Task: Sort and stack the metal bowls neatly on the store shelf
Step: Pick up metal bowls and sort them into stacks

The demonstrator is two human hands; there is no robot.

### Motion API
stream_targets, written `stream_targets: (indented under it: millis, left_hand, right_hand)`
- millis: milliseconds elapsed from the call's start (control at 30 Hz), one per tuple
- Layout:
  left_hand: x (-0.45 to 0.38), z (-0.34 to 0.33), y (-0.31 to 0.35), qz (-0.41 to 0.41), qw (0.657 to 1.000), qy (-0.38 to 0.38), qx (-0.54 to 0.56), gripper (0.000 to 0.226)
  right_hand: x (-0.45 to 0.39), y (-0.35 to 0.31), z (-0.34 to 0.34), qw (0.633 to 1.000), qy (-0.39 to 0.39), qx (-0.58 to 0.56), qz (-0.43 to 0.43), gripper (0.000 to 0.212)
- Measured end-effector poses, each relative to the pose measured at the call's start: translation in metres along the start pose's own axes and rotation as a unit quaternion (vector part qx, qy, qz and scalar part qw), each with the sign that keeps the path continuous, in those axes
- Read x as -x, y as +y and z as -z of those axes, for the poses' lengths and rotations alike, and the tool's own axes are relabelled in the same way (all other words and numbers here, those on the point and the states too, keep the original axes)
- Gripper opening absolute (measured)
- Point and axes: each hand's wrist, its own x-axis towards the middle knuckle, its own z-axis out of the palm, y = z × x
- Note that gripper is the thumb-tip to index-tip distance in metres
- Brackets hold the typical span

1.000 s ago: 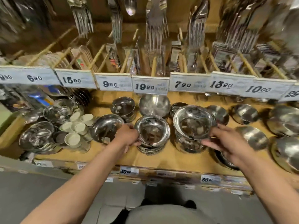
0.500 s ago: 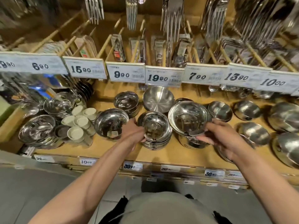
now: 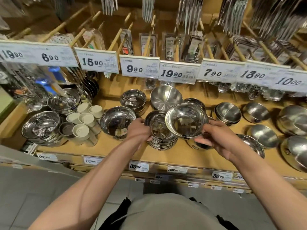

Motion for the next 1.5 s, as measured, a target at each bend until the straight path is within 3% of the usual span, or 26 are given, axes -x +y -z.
stream_targets:
  millis: [367,600,833,967,1100,1167,1333,1500]
  left_hand:
    - [0.002,0.001,-0.004,0.004,1.0,-0.018,-0.003,0.059]
    - [0.006,0.004,-0.004,0.002,1.0,-0.027,0.006,0.062]
    - [0.002,0.012,-0.01,-0.059,0.994,0.048,-0.084,0.026]
    - [0.002,0.017,-0.007,-0.094,0.994,0.051,-0.021,0.017]
    - [0.004,0.017,-0.005,-0.095,0.994,0.032,-0.031,0.007]
    - [0.004,0.016,-0.005,-0.097,0.994,0.033,-0.042,0.009]
    - [0.001,0.014,-0.007,-0.11,0.992,0.039,-0.05,0.023]
    - [-0.003,0.012,-0.009,-0.115,0.99,0.049,-0.059,0.021]
  right_hand:
    - [-0.003,-0.004,-0.016,1.0,-0.013,0.014,0.0,0.019]
    - [-0.014,0.007,-0.034,0.998,-0.019,-0.051,-0.036,0.023]
    - [-0.028,0.016,-0.052,0.999,-0.009,-0.034,-0.029,0.016]
    - [-0.033,0.022,-0.059,1.0,-0.008,-0.009,-0.022,0.018]
    - [-0.038,0.027,-0.06,1.0,0.0,0.024,-0.018,0.024]
    - [-0.04,0.028,-0.06,0.998,0.018,0.053,-0.007,0.021]
    - [-0.043,0.034,-0.055,0.963,0.07,0.253,0.059,0.012]
    - [-0.042,0.038,-0.057,0.949,0.077,0.293,0.084,0.023]
